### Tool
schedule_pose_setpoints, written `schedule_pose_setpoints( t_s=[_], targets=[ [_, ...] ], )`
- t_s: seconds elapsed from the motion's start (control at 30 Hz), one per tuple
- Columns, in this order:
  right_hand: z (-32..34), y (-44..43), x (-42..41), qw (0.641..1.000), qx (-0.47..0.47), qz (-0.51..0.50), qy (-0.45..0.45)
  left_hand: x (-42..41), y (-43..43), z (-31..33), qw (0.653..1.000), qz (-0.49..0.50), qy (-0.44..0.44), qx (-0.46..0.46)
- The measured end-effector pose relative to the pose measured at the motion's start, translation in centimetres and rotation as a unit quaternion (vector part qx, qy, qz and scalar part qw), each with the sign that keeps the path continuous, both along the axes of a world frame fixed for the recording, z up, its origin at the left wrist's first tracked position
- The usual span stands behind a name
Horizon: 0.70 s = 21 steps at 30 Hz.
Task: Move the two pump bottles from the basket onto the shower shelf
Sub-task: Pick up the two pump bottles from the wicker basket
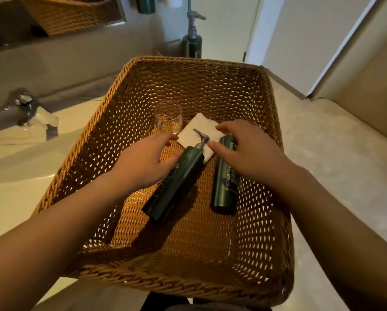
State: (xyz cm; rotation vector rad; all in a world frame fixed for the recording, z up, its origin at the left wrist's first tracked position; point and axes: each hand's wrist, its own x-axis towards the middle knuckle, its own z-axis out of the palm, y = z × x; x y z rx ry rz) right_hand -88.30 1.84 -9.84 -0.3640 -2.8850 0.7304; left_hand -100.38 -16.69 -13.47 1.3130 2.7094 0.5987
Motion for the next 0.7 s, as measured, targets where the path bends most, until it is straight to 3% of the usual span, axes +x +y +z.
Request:
schedule_pose_setpoints(
  t_s=[0.3, 0.7],
  targets=[
    [0.2, -2.9, -0.3, 0.995, 0.027, -0.086, -0.034, -2.5, 0.8, -0.9, 0.995, -0.078, -0.048, 0.028],
    [-3.6, -3.4, -1.9, 0.980, 0.003, -0.191, -0.054, -2.9, 3.0, -4.0, 0.992, -0.066, -0.105, -0.031]
  ],
)
